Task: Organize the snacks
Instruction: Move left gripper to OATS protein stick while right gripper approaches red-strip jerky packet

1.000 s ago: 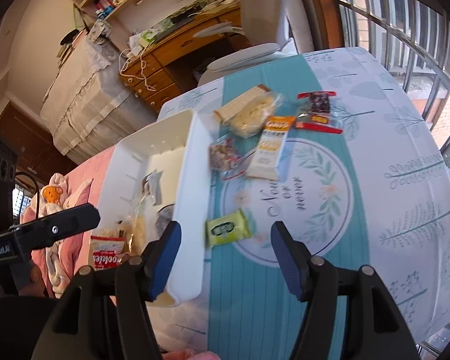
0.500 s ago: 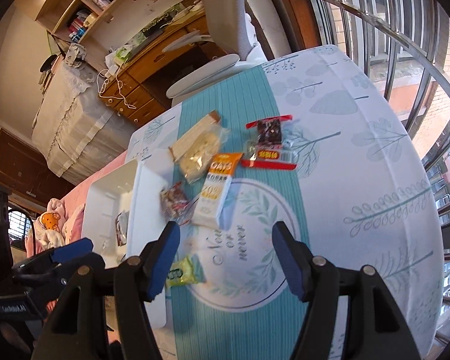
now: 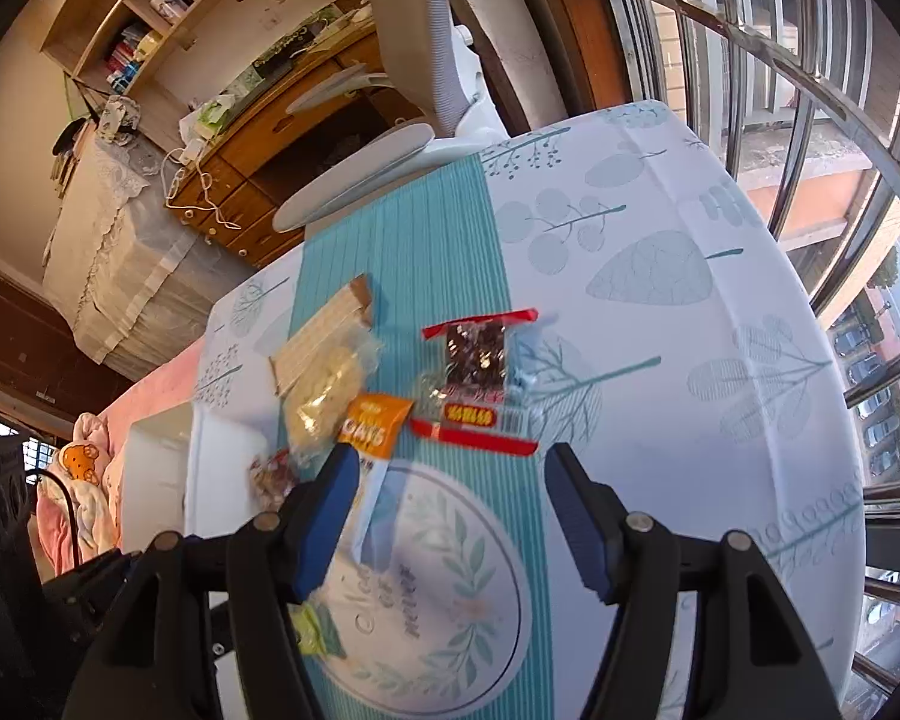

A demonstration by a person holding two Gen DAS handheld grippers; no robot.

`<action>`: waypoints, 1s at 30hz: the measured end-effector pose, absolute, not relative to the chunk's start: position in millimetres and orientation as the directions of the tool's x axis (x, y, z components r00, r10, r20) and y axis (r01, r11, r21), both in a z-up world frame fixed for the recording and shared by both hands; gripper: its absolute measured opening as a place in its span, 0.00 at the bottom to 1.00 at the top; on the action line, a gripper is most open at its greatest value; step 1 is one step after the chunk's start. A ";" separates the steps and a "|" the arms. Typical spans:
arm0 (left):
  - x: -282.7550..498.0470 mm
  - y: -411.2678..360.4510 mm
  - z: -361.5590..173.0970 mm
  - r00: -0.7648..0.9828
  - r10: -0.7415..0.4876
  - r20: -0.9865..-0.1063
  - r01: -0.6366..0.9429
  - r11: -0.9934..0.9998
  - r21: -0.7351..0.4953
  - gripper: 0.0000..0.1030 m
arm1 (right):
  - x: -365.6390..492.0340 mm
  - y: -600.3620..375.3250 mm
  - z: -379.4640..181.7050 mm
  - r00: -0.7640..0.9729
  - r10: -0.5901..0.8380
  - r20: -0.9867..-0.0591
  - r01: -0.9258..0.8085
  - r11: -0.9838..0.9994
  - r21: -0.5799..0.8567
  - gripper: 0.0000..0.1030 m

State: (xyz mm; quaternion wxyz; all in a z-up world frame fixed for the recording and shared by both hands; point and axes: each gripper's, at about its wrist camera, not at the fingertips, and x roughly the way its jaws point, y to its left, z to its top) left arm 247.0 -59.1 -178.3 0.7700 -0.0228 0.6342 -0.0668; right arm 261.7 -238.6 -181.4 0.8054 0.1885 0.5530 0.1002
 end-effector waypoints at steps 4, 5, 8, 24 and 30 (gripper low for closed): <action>259.8 -65.7 -196.5 0.183 -0.112 -0.977 0.069 0.992 -0.101 0.81 | 280.0 -239.7 -196.9 0.357 0.356 -0.864 0.057 0.915 0.400 0.63; 262.6 -66.4 -201.3 0.186 -0.115 -0.976 0.064 0.992 -0.104 0.81 | 285.1 -239.7 -201.0 0.356 0.355 -0.864 0.057 0.915 0.399 0.63; 268.9 -68.1 -213.6 0.189 -0.107 -0.976 0.052 0.994 -0.098 0.81 | 296.8 -237.2 -212.7 0.354 0.351 -0.867 0.054 0.917 0.394 0.63; 286.3 -64.6 -267.3 0.173 -0.035 -0.984 0.018 0.999 -0.033 0.81 | 326.3 -211.5 -259.8 0.345 0.288 -0.893 -0.013 0.953 0.302 0.63; 289.0 -69.5 -276.5 0.169 -0.004 -0.986 0.046 0.999 0.004 0.67 | 330.2 -200.1 -260.6 0.360 0.273 -0.892 -0.060 0.961 0.269 0.58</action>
